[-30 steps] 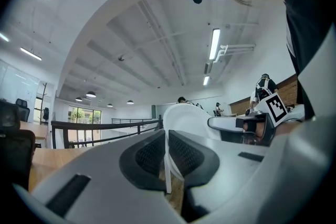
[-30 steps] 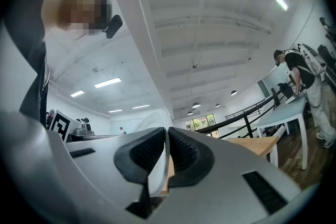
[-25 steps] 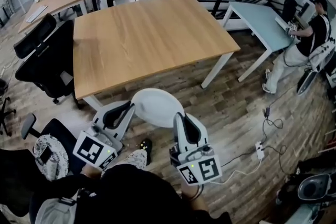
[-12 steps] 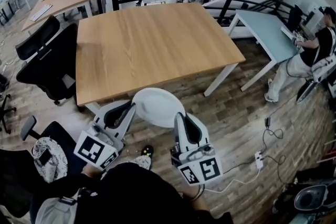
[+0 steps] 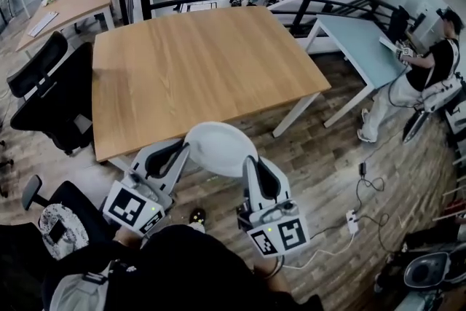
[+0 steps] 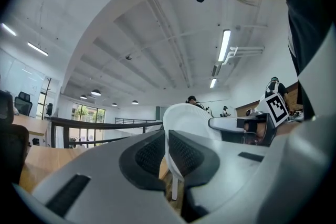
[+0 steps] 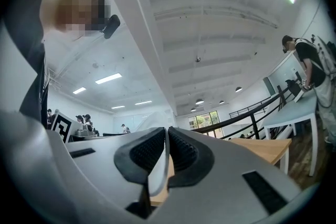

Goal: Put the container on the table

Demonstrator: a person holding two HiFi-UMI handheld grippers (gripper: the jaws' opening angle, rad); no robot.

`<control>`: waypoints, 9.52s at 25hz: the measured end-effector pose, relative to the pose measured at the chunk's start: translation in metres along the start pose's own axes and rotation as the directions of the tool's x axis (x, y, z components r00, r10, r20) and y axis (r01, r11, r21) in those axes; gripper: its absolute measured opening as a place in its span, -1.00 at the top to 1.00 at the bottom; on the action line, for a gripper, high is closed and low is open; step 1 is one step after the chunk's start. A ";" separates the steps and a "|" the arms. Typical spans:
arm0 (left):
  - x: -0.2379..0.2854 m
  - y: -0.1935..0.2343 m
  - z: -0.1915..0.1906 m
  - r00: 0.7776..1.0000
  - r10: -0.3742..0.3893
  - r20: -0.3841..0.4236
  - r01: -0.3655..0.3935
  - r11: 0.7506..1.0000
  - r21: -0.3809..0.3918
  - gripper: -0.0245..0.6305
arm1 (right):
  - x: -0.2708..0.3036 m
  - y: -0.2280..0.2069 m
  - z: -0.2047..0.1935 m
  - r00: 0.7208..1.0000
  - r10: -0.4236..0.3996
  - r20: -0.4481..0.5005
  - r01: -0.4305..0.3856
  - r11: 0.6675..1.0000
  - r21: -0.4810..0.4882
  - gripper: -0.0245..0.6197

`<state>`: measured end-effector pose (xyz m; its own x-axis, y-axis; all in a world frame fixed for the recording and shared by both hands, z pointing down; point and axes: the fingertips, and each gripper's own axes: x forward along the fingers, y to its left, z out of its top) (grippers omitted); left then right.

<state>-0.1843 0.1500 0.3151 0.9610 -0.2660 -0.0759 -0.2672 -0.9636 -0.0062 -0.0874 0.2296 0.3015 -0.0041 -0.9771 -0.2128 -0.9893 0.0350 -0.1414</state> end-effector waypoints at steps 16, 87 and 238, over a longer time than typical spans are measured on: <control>0.053 0.053 -0.004 0.997 -0.061 0.044 0.062 0.998 -0.018 0.85 | 0.056 -0.032 -0.006 0.998 -0.064 -0.006 0.063 0.997 -0.041 0.82; 0.300 0.186 -0.013 0.865 0.501 -0.026 -0.496 0.862 0.102 0.85 | 0.310 -0.272 -0.028 0.870 0.493 -0.015 -0.488 0.864 0.124 0.82; 0.444 0.402 -0.317 0.780 0.294 -0.552 -0.472 0.856 -0.211 0.54 | 0.512 -0.411 -0.371 0.614 0.429 -0.663 -0.302 0.903 0.306 0.64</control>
<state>0.1578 -0.3642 0.5946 0.7107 -0.5053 0.4896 -0.6671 -0.7050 0.2408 0.2631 -0.3630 0.6090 -0.5238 -0.7237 0.4493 -0.8477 0.3905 -0.3591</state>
